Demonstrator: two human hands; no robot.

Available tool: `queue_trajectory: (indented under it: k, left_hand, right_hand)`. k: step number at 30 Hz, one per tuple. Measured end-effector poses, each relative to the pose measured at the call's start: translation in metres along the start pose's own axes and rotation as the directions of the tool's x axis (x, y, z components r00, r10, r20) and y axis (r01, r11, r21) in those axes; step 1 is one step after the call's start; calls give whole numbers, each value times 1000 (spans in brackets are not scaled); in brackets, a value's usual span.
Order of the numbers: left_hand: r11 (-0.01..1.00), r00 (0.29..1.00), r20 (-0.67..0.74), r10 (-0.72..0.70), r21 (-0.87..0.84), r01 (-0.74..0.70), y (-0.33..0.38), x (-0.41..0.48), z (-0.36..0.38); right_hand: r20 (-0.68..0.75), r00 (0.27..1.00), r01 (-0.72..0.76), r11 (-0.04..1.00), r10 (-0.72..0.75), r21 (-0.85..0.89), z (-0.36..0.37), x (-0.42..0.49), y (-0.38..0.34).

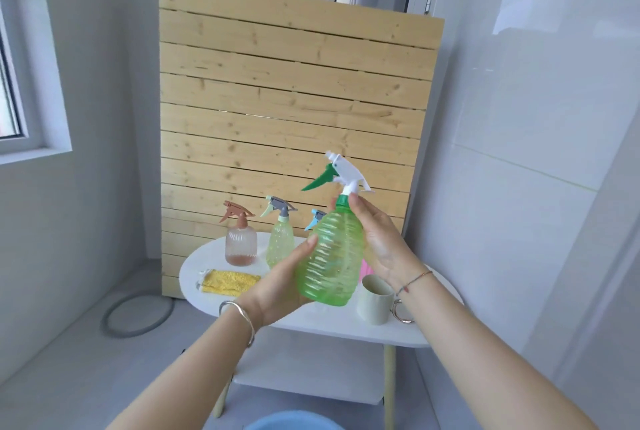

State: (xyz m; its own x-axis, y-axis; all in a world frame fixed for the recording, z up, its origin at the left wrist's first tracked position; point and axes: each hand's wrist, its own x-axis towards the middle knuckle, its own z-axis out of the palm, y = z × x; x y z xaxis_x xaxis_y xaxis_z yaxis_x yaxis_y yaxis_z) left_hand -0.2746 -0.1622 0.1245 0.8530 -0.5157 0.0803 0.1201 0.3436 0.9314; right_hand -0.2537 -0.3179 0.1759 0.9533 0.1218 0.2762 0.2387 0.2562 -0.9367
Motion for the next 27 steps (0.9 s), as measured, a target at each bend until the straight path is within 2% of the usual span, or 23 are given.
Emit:
queue_trajectory:
  k: [2,3,5,7,8,9,10,12,13,14,15,16,18,19,21,22,25,26,27]
  left_hand:
    - [994,997,-66,28,111,-20,6,-3,4]
    - [974,985,-145,89,222,-55,9,-4,8]
    - [899,908,-310,282,415,-138,14,-8,17]
    - [794,845,-318,430,579,-185,18,-11,20]
    - [763,842,-300,447,619,-185,18,-10,20]
    - [769,860,-280,426,613,-182,19,-10,19]
    - [823,897,-255,362,539,-180,21,-11,17]
    - [962,978,-124,171,234,-139,24,-15,12]
    - [991,991,-81,105,90,-98,24,-17,11]
    - [996,993,-85,79,38,-76,23,-18,10]
    - [993,989,-118,92,82,-83,23,-20,10]
    - [975,974,-179,139,198,-103,22,-20,11]
    - [910,918,-270,290,376,-177,21,-23,18]
    - [865,895,-267,358,456,-210,22,-25,21]
    - [797,885,-236,402,565,-212,23,-23,19]
    - [817,899,-221,379,536,-213,24,-23,17]
    - [979,980,-126,154,153,-135,29,-23,7]
    - [990,985,-121,119,84,-109,31,-23,7]
    - [992,986,-131,104,85,-94,29,-21,7]
  right_hand:
    - [-57,998,16,998,-12,57,5,-4,-1]
    - [-96,995,38,997,-31,73,6,-5,-2]
    - [-134,988,81,994,-71,71,11,-9,-5]
    - [-122,988,98,994,-91,46,17,-13,-8]
    - [-105,990,101,994,-97,30,21,-14,-10]
    - [-86,992,97,995,-96,17,23,-15,-13]
    - [-63,994,90,996,-90,-2,26,-15,-16]
    - [-24,997,73,996,-74,-56,27,-15,-23]
    - [-9,998,69,995,-70,-74,28,-15,-26]
    - [-5,997,71,995,-72,-72,29,-16,-25]
    - [-22,996,87,995,-88,-55,30,-17,-24]
    - [-54,992,112,993,-114,-39,32,-18,-20]
    - [-121,983,137,990,-137,-12,37,-20,-15]
    - [-143,981,132,991,-129,12,40,-20,-14]
    - [-156,982,109,994,-104,20,39,-18,-15]
    - [-137,986,93,996,-91,14,38,-16,-17]
    - [-46,998,37,997,-34,61,32,-14,-23]
    - [-39,998,42,997,-39,64,31,-13,-23]
    - [-48,997,56,996,-53,72,33,-14,-23]
